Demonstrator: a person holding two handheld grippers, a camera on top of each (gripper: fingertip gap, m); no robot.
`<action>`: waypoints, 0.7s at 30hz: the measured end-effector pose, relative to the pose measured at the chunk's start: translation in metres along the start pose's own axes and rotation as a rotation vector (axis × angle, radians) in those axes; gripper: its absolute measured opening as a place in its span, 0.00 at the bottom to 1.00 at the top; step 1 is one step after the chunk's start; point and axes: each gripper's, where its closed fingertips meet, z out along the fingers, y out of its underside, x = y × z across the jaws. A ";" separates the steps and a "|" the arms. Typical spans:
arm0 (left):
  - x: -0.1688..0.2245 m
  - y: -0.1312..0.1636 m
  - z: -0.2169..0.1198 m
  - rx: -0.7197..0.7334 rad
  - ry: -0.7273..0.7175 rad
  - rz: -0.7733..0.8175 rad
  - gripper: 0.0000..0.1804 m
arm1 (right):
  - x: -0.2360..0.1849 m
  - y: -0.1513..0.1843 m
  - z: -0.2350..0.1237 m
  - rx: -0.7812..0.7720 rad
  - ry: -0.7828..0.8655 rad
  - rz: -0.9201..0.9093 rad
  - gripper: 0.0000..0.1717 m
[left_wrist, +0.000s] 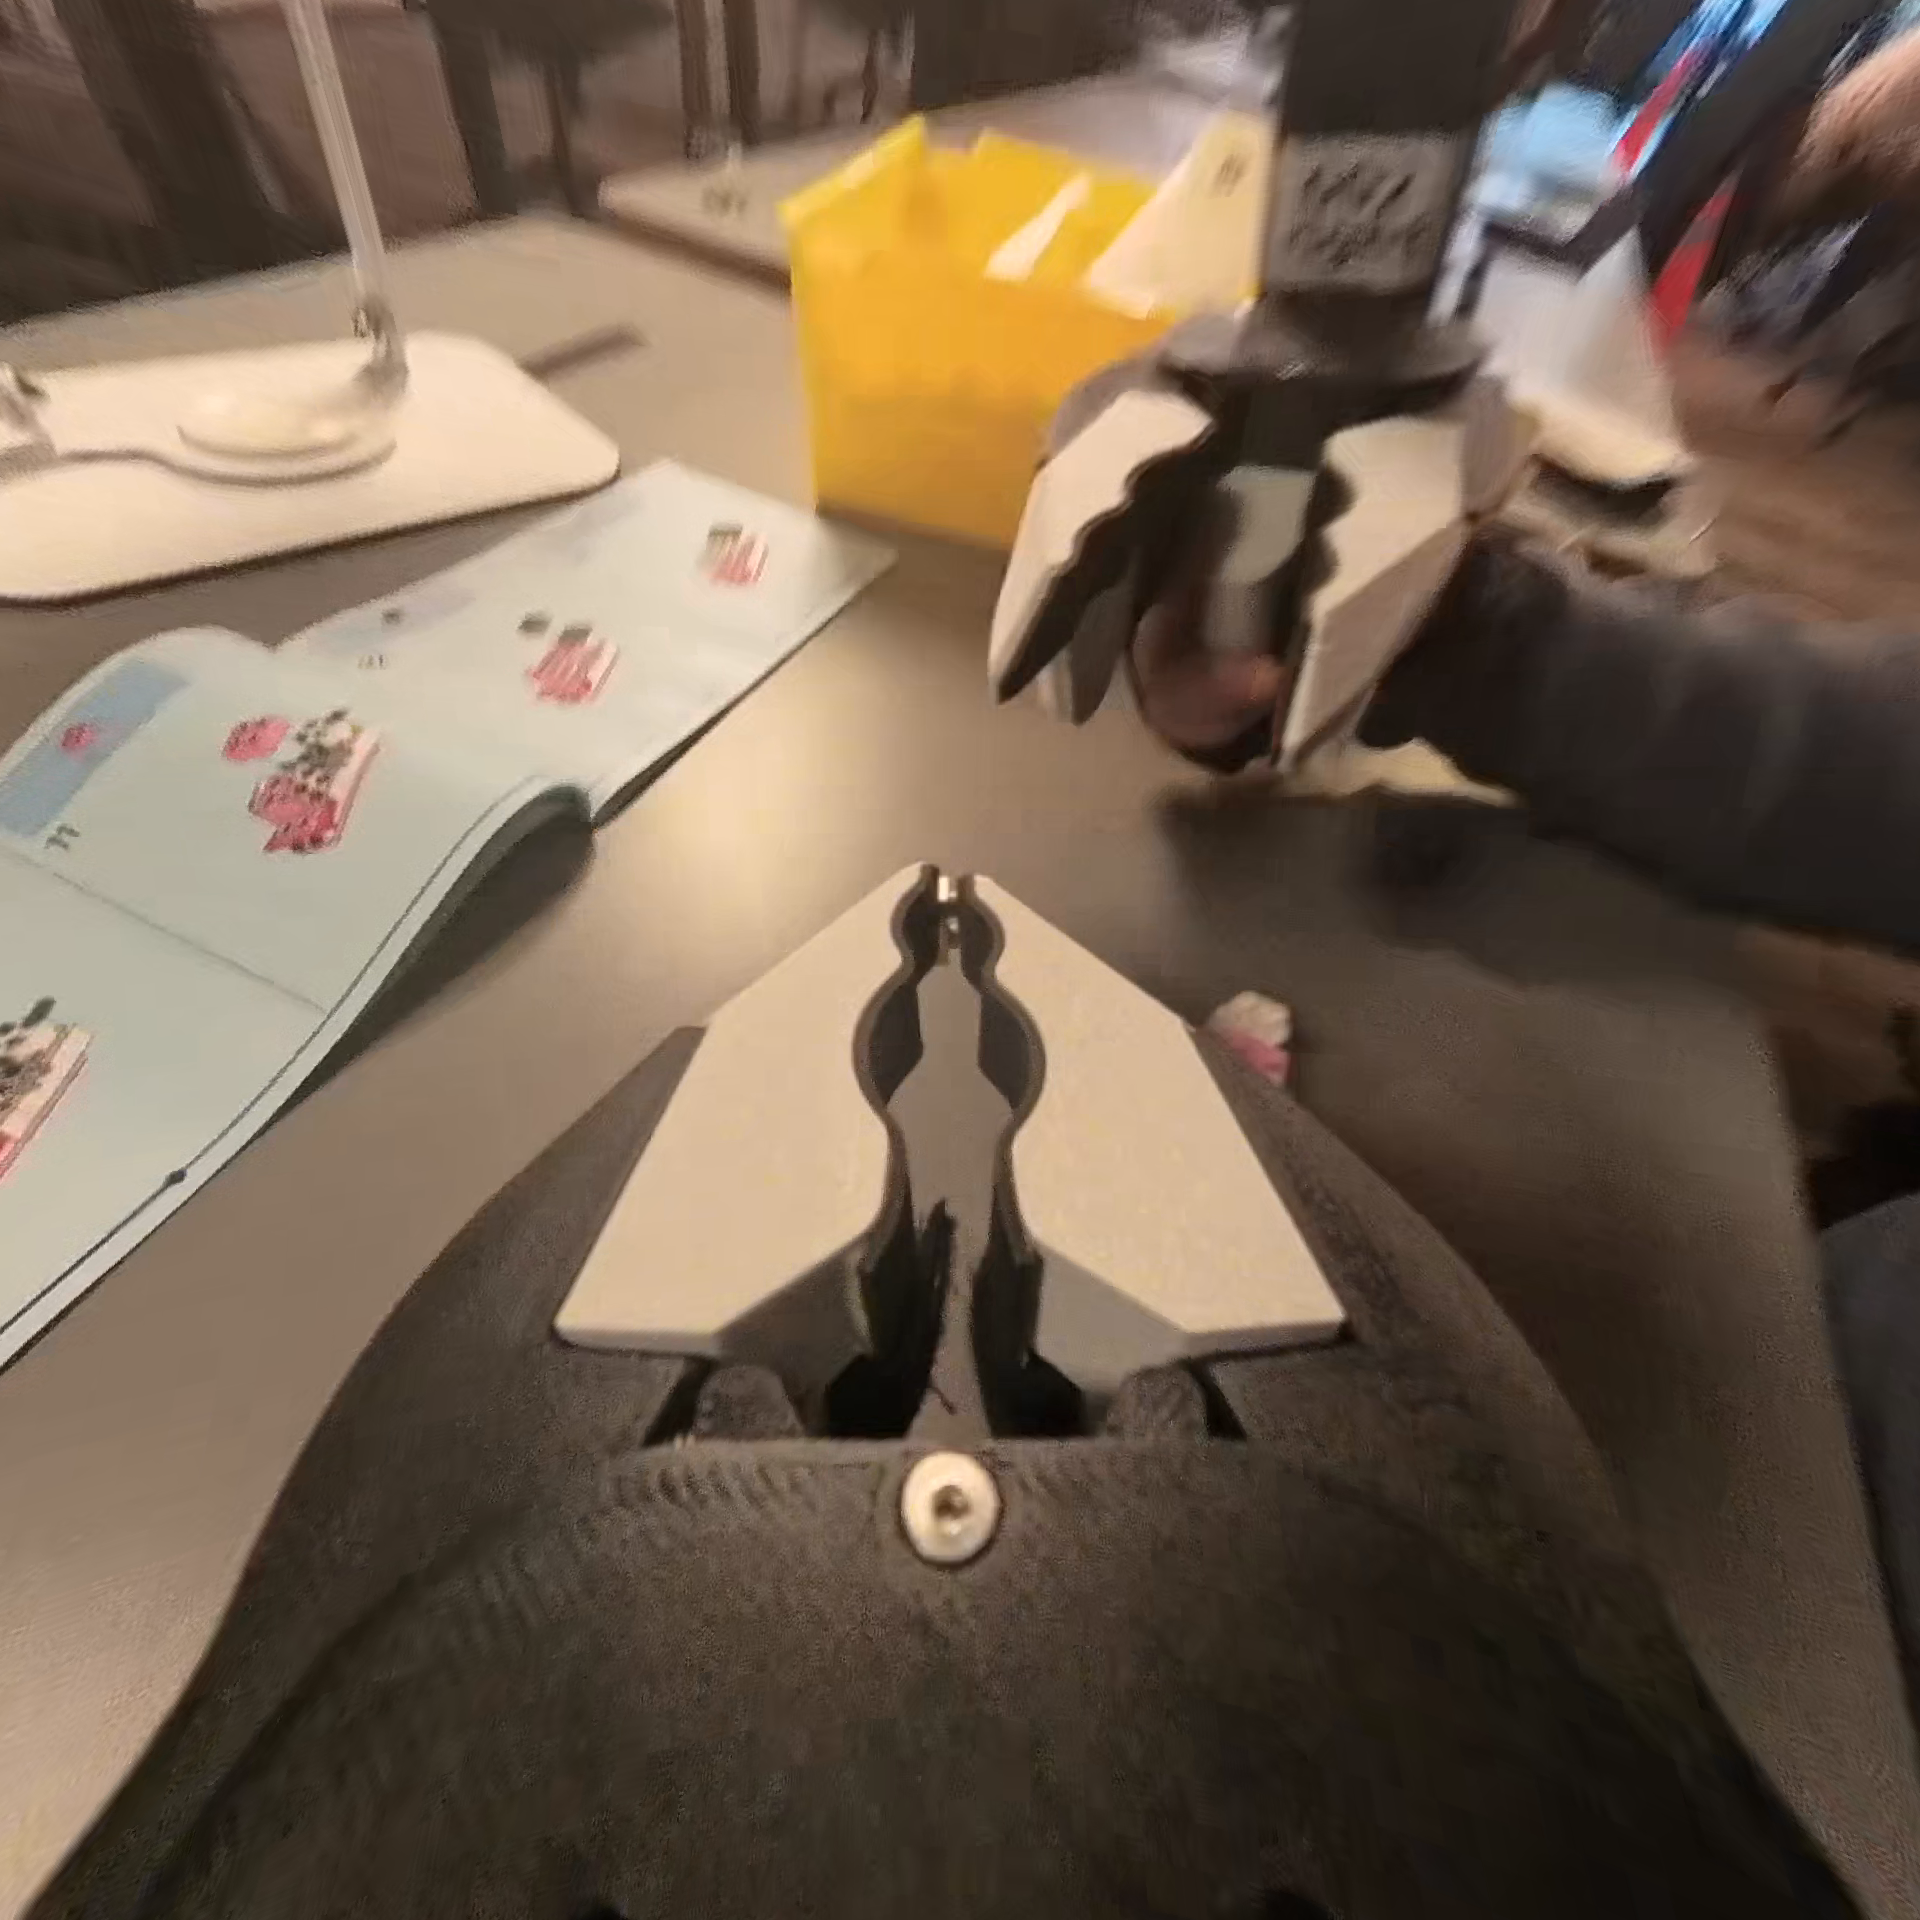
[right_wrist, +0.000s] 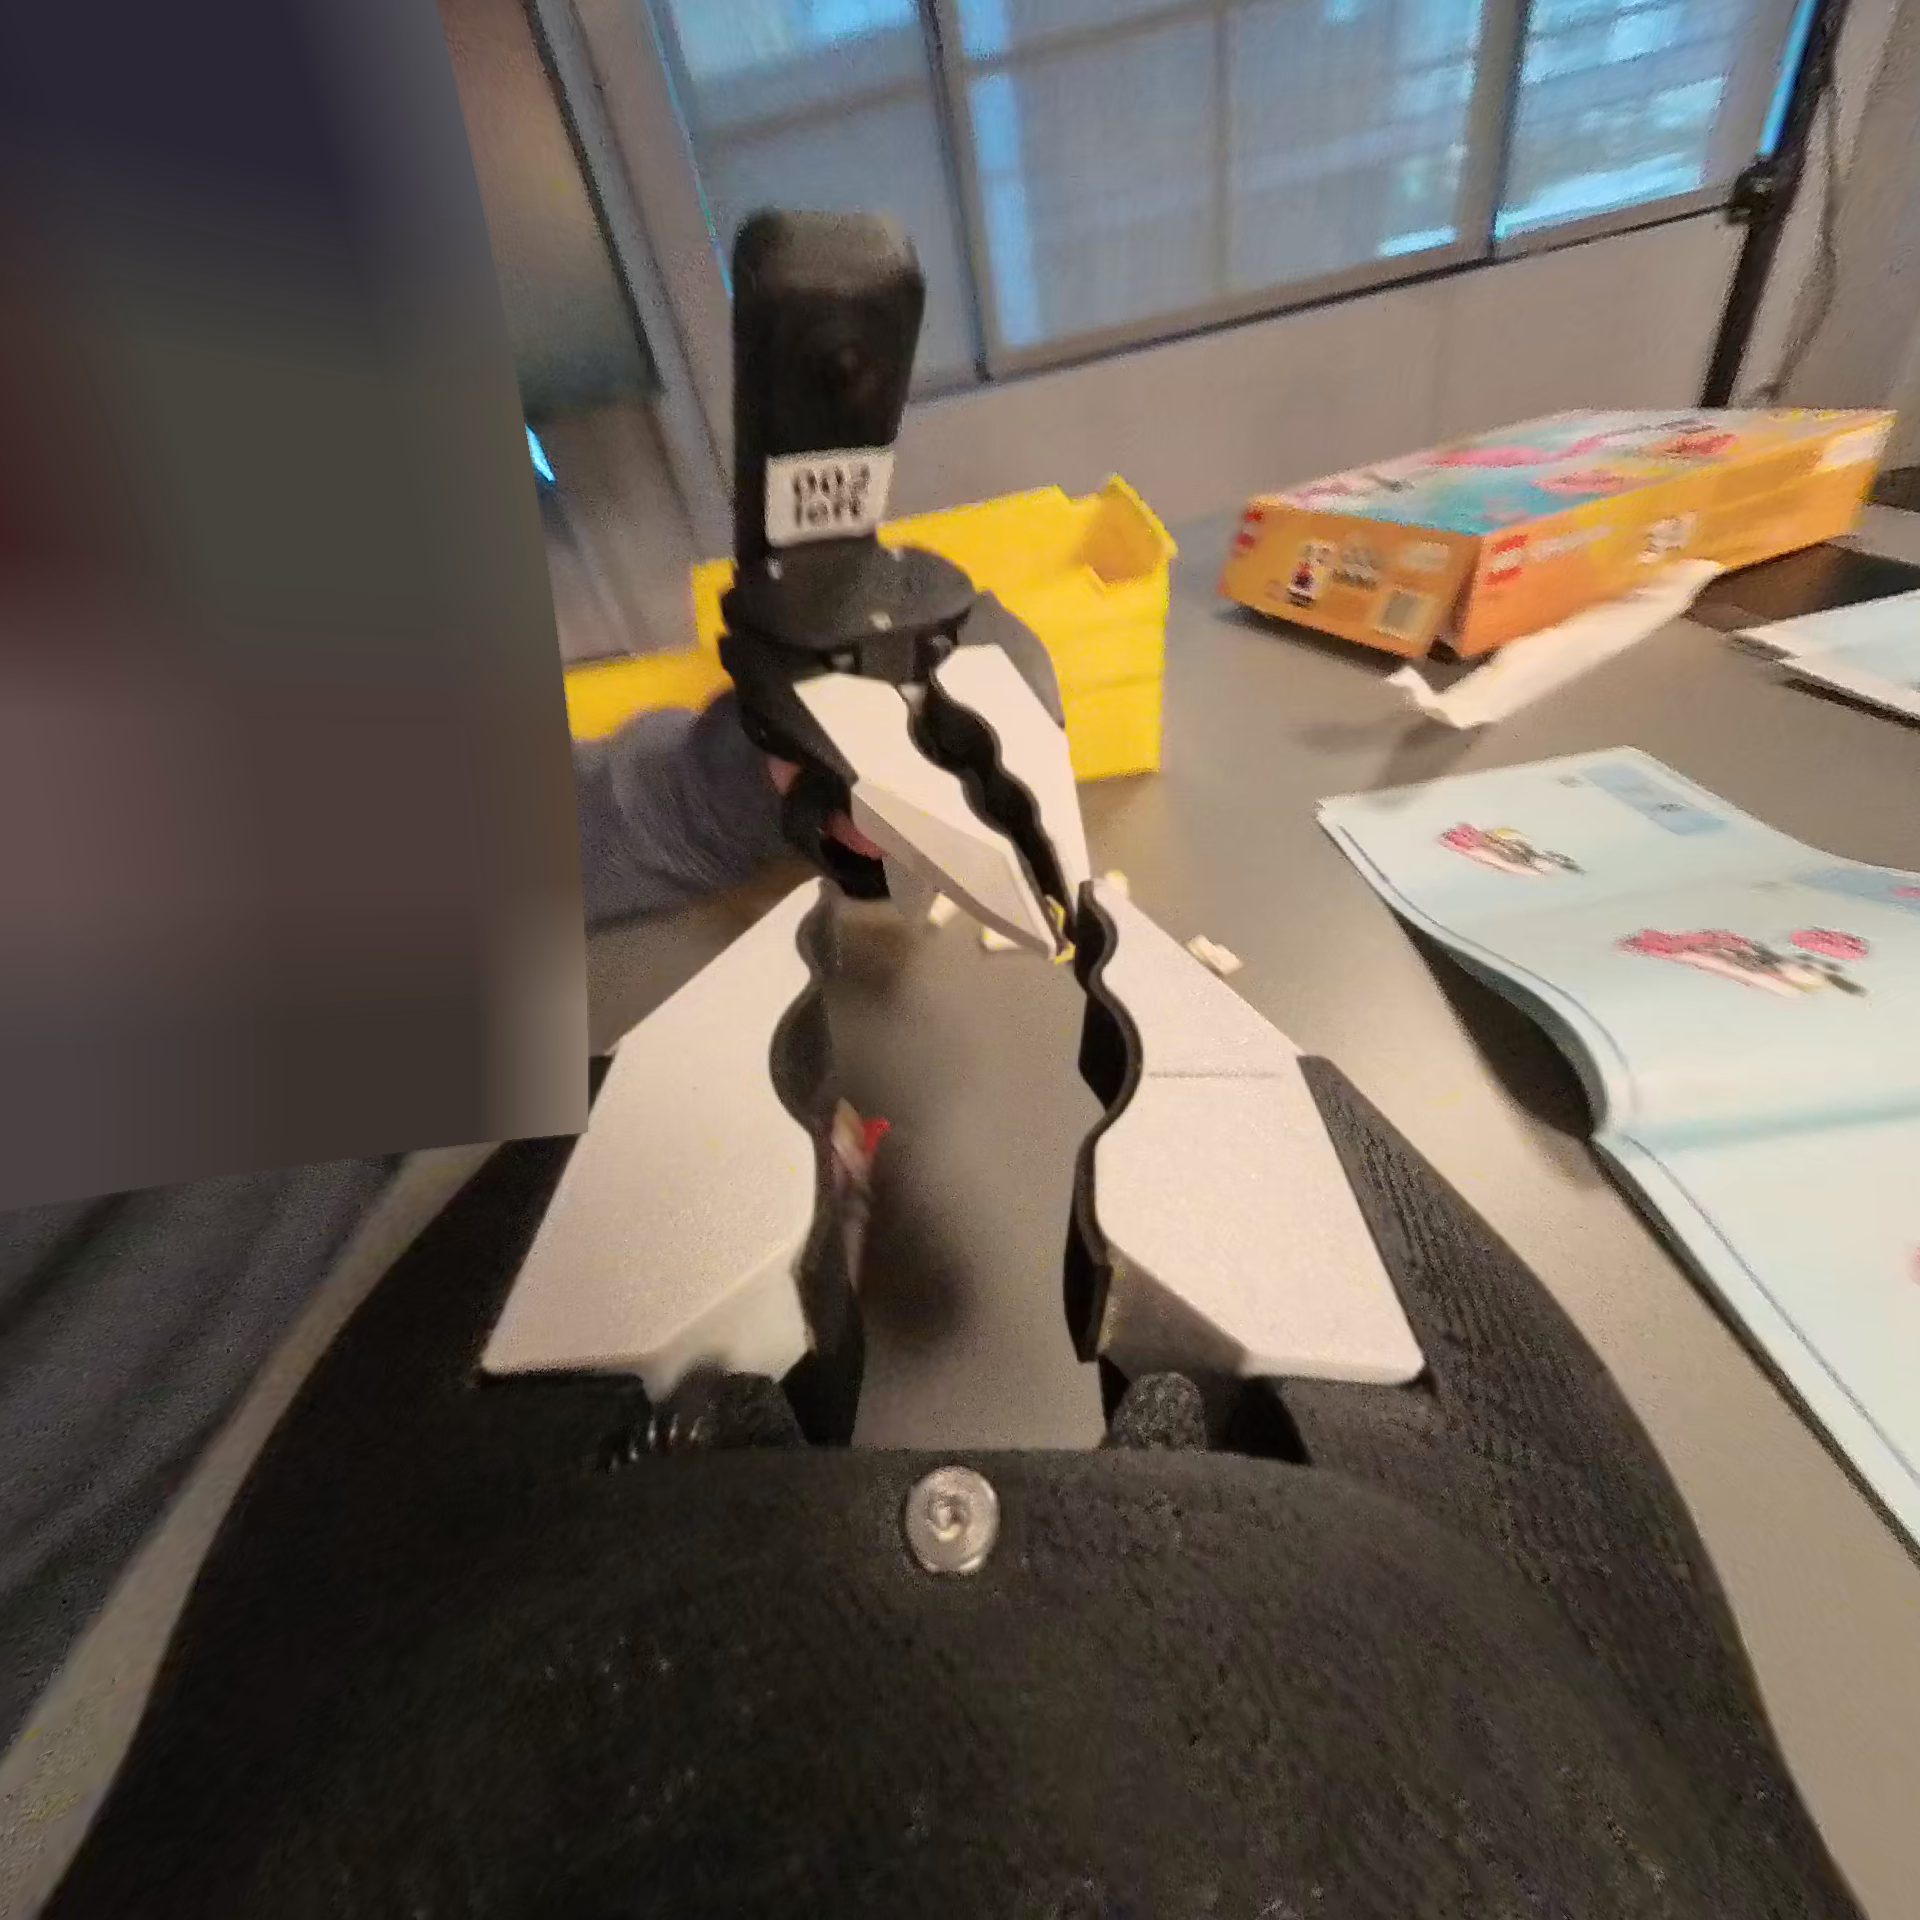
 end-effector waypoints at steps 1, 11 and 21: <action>-0.002 0.006 0.006 -0.044 -0.013 0.010 0.01 | 0.003 0.007 0.000 -0.029 0.029 -0.029 0.26; 0.008 0.046 0.038 -0.255 0.086 0.042 0.01 | 0.018 0.051 -0.012 -0.299 0.112 0.007 0.26; 0.003 0.061 0.032 -0.328 0.083 -0.013 0.03 | 0.022 0.061 -0.013 -0.347 0.125 0.069 0.27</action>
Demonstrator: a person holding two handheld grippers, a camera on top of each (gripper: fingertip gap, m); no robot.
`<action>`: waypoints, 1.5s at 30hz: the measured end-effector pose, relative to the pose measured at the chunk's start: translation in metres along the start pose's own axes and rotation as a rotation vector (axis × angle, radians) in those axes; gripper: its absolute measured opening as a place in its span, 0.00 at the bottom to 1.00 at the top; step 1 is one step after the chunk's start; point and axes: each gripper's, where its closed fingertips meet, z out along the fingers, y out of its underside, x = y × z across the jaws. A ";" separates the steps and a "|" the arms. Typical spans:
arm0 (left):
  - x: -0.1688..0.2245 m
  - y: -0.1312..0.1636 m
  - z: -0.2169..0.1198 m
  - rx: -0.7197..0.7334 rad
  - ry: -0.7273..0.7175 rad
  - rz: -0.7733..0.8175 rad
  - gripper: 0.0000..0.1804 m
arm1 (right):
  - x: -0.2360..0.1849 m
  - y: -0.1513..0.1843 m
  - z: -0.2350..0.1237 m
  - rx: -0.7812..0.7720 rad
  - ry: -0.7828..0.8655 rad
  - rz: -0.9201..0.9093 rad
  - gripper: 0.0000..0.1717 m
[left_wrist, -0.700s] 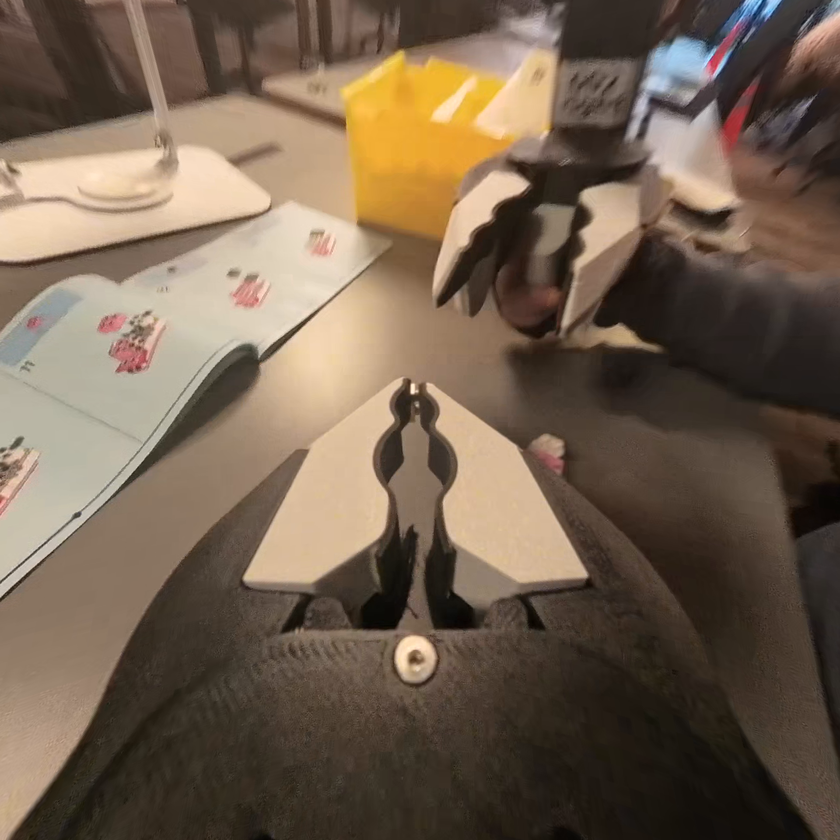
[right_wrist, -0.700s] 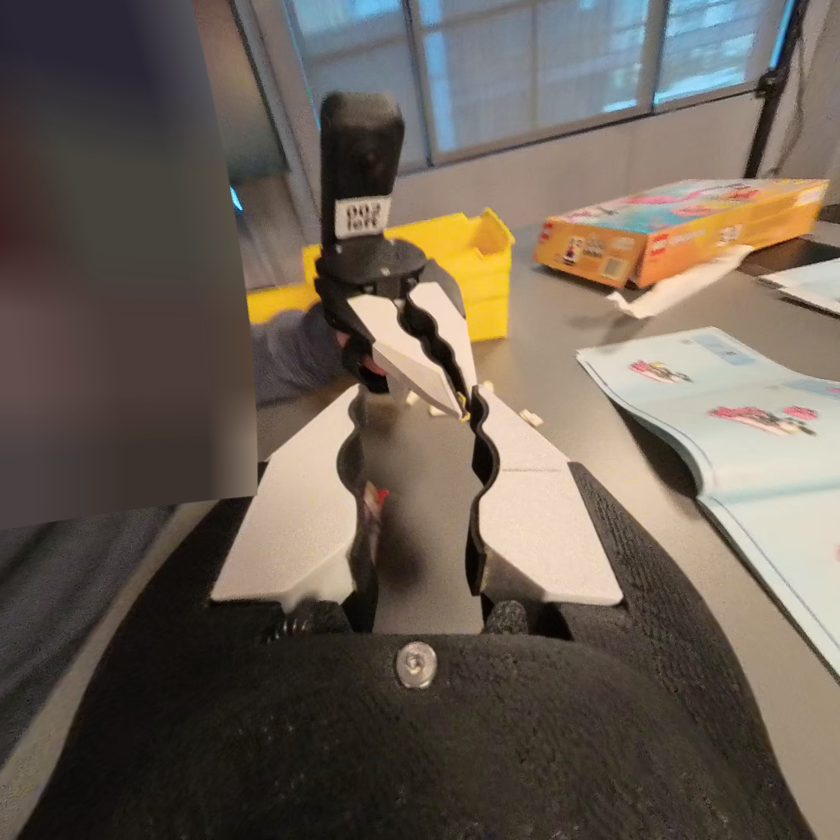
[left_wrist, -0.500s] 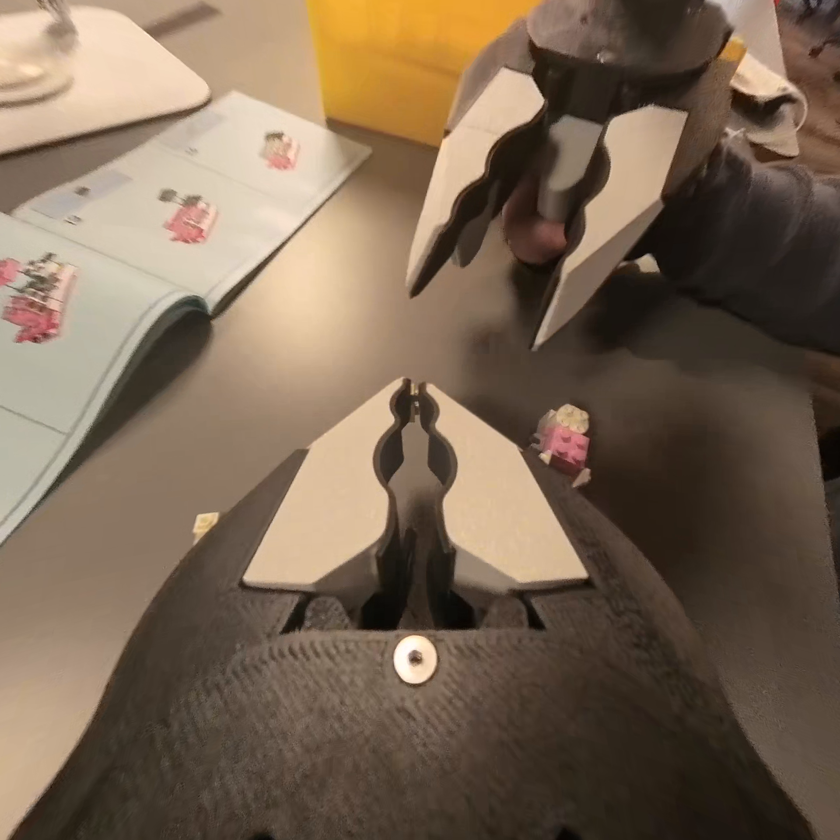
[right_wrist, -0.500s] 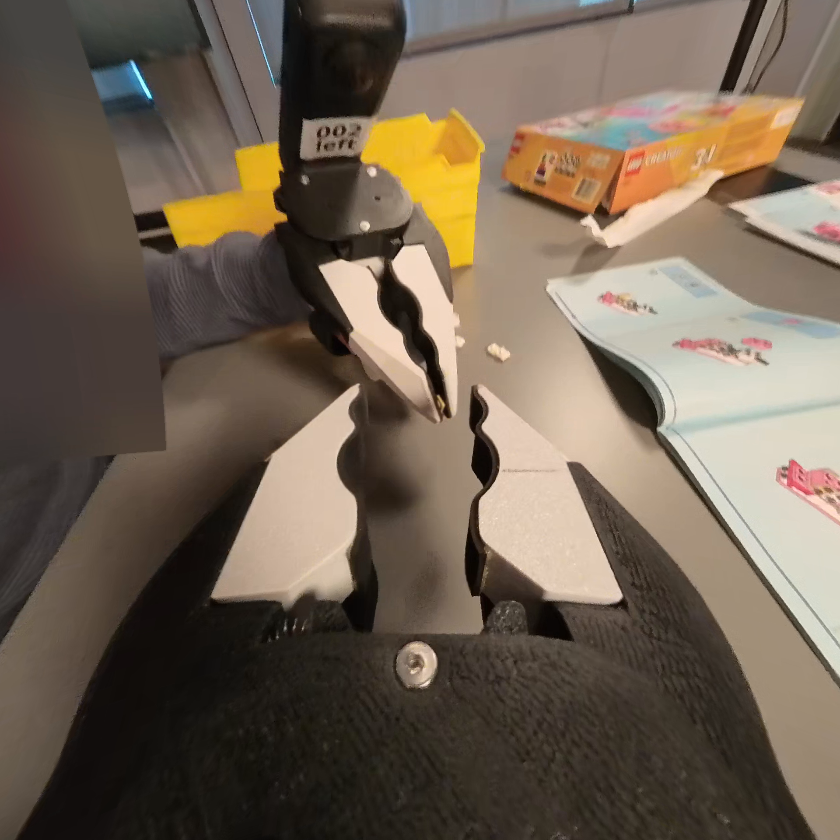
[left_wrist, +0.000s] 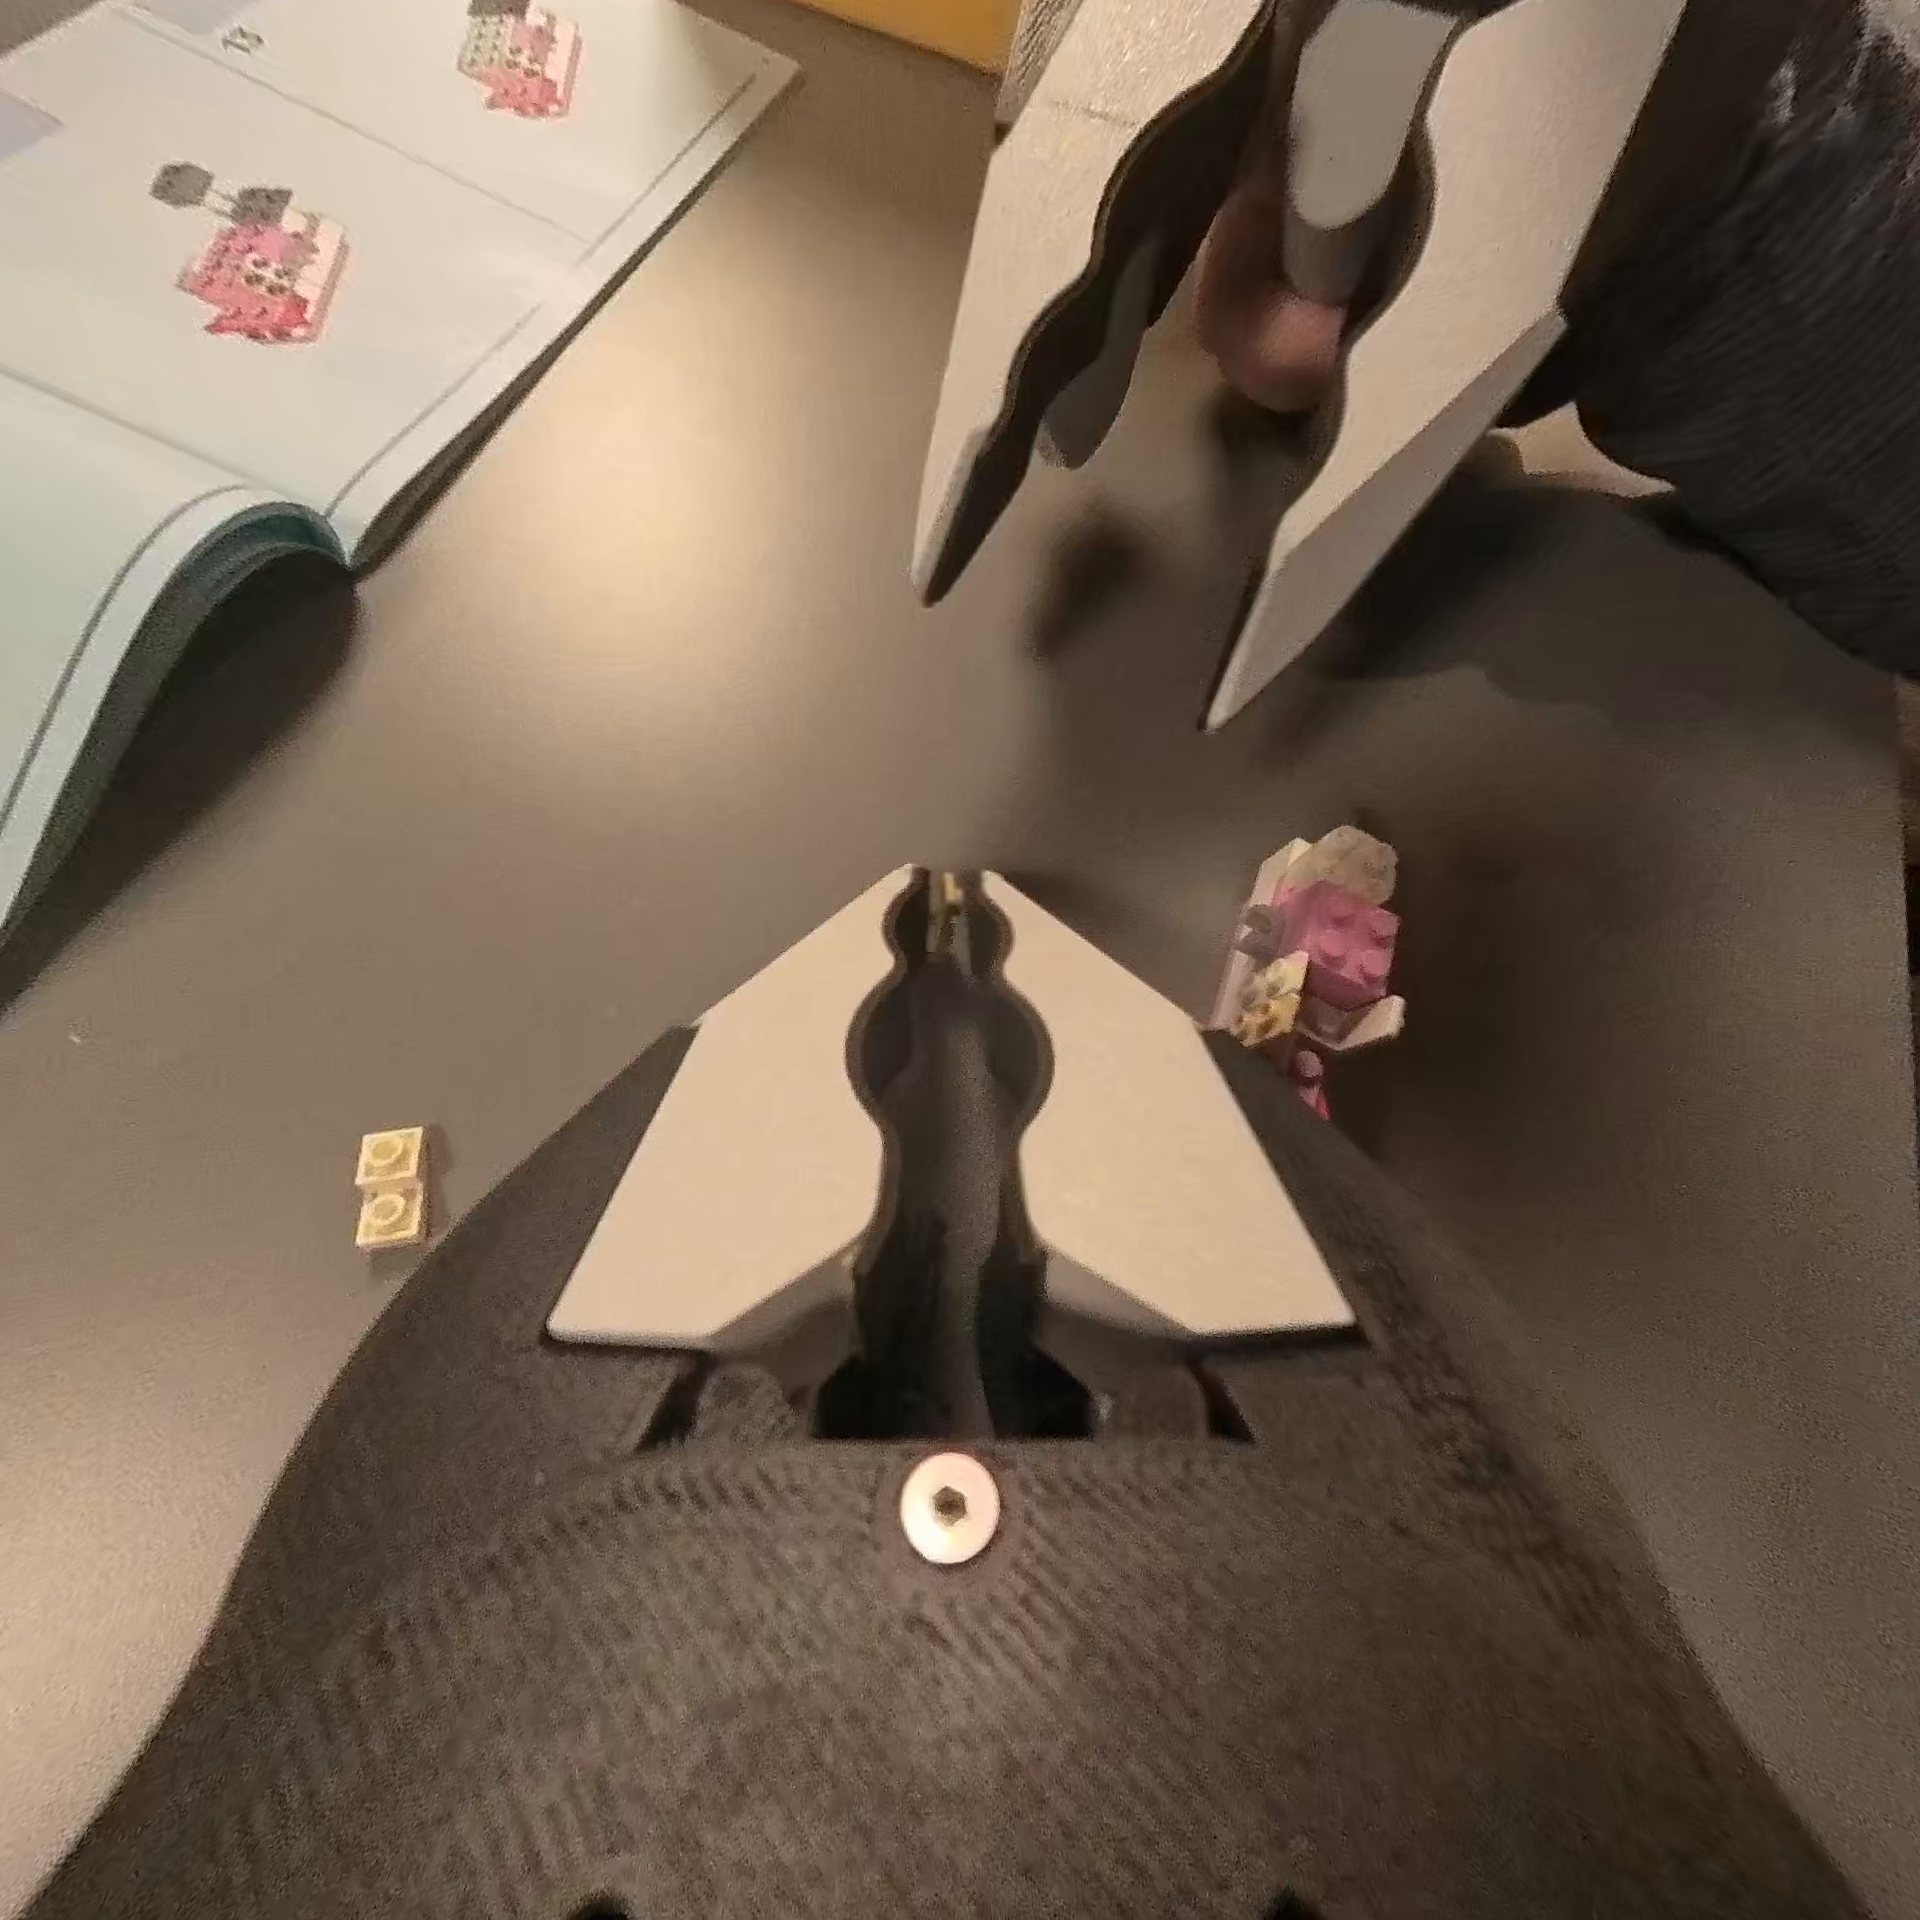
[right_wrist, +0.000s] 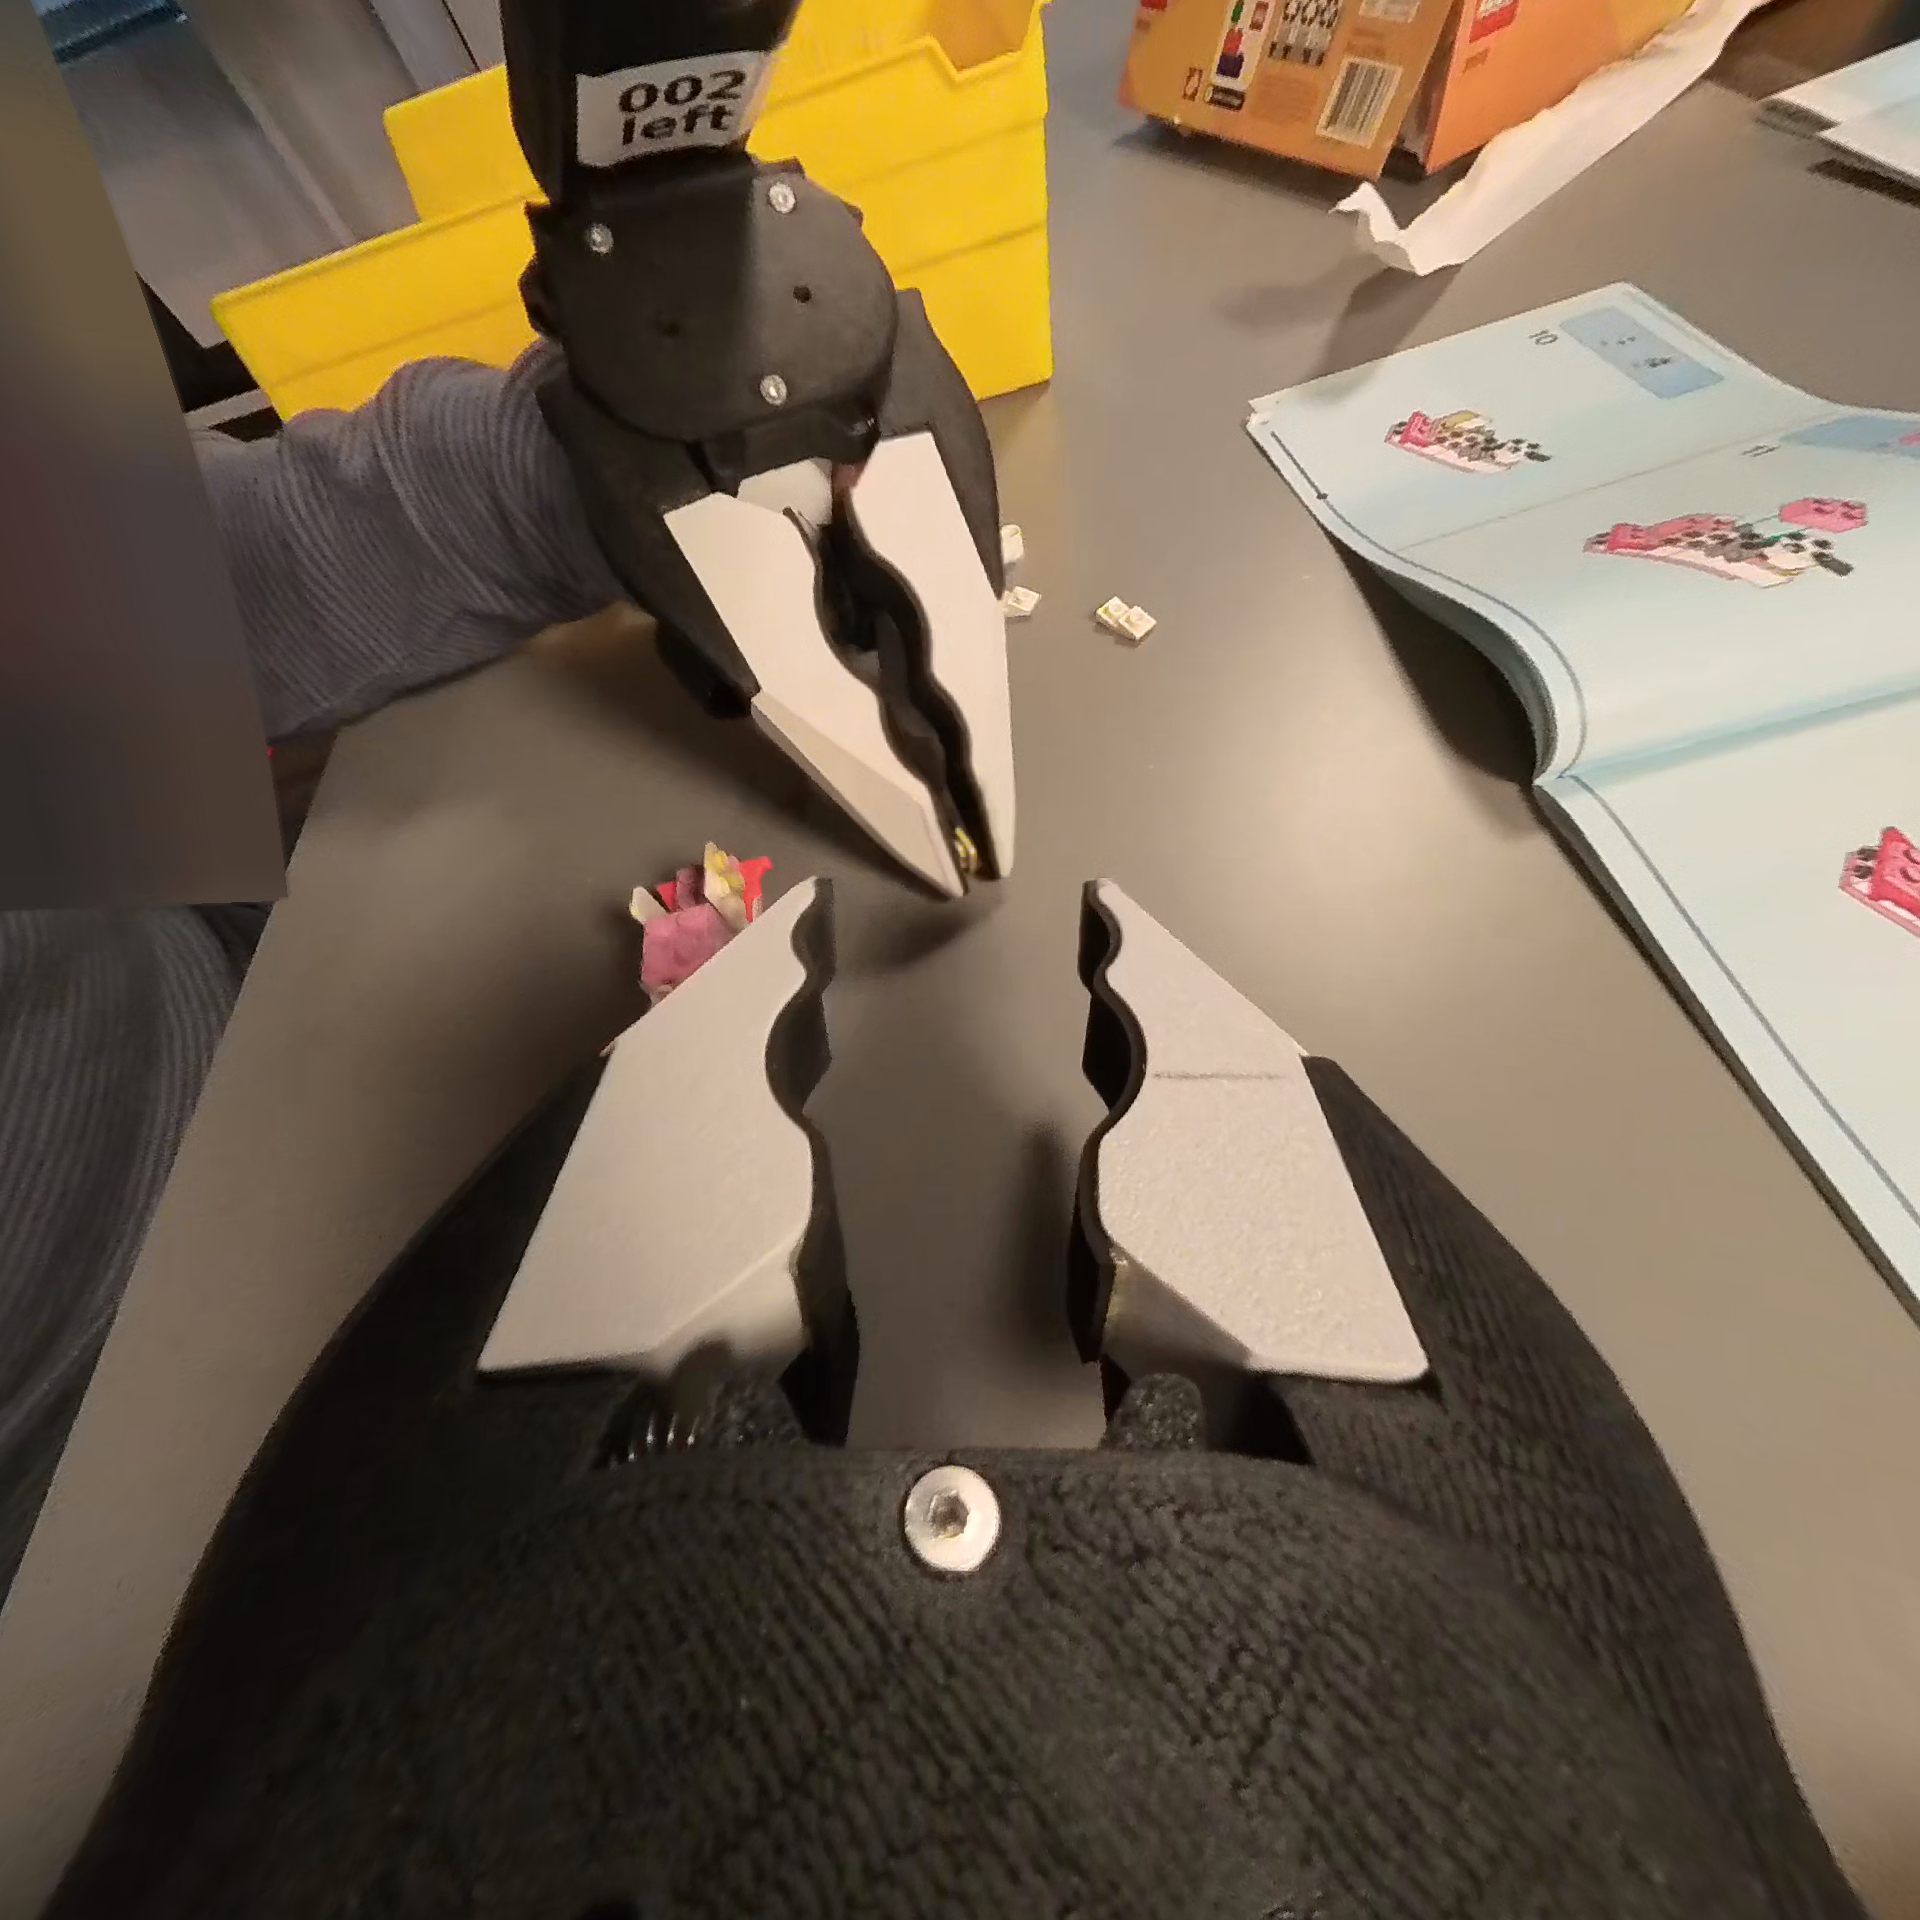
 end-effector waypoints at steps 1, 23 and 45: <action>0.001 0.001 0.000 -0.004 0.006 -0.001 0.05 | -0.001 0.001 0.001 -0.004 -0.004 0.001 0.27; 0.057 0.008 -0.054 0.164 0.043 -0.021 0.36 | -0.014 0.000 0.035 -0.180 -0.086 -0.204 0.15; 0.057 0.031 -0.015 -0.037 0.024 0.245 0.18 | -0.078 -0.021 -0.006 -0.149 -0.064 -0.240 0.01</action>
